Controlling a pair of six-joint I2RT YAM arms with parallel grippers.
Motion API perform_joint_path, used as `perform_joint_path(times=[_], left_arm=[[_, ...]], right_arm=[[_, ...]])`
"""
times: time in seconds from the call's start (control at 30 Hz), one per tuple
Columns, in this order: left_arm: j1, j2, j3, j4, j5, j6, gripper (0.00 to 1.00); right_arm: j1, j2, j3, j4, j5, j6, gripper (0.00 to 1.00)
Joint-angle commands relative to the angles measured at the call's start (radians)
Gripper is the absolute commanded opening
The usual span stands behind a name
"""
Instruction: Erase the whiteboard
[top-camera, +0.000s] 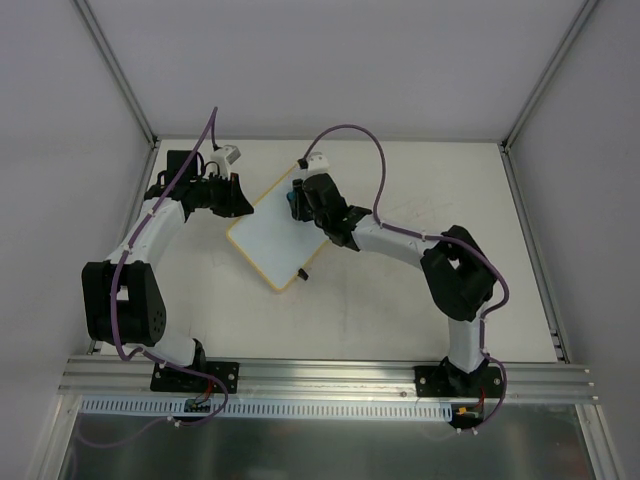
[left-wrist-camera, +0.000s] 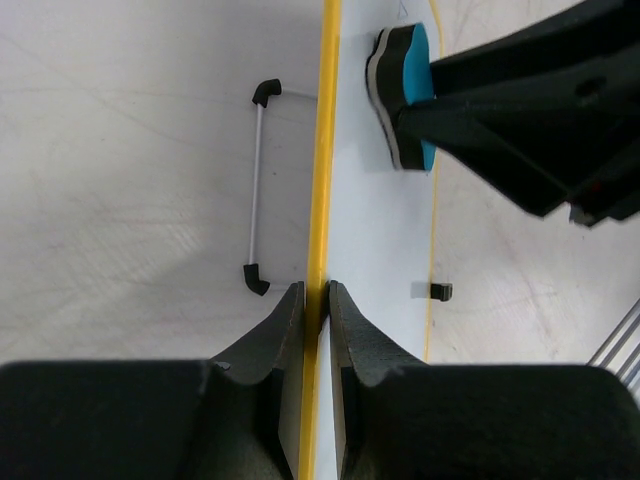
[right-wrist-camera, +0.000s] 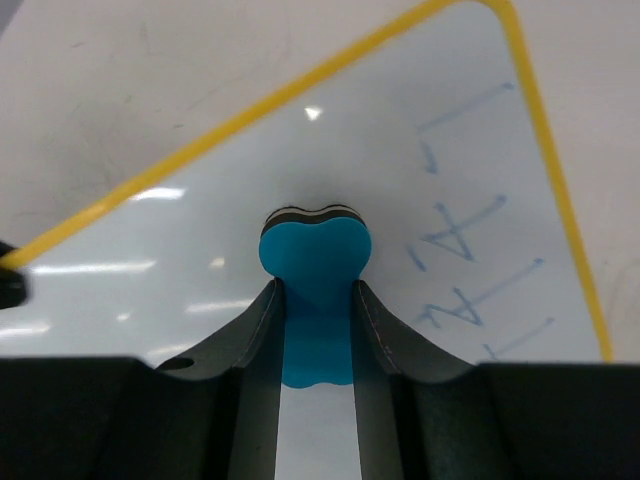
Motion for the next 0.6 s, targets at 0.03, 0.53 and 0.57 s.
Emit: perform_joint_path(times=[0.03, 0.53, 0.57], left_arm=[[-0.022, -0.026, 0.016, -0.087, 0.017, 0.023, 0.0], [-0.023, -0.02, 0.022, -0.096, 0.023, 0.029, 0.0], [-0.023, -0.02, 0.022, -0.096, 0.023, 0.029, 0.0]], right_arm=[[-0.095, -0.05, -0.158, -0.05, 0.075, 0.076, 0.0], [-0.172, -0.078, -0.349, 0.033, -0.011, 0.141, 0.0], [-0.166, -0.081, -0.343, 0.038, -0.02, 0.139, 0.0]])
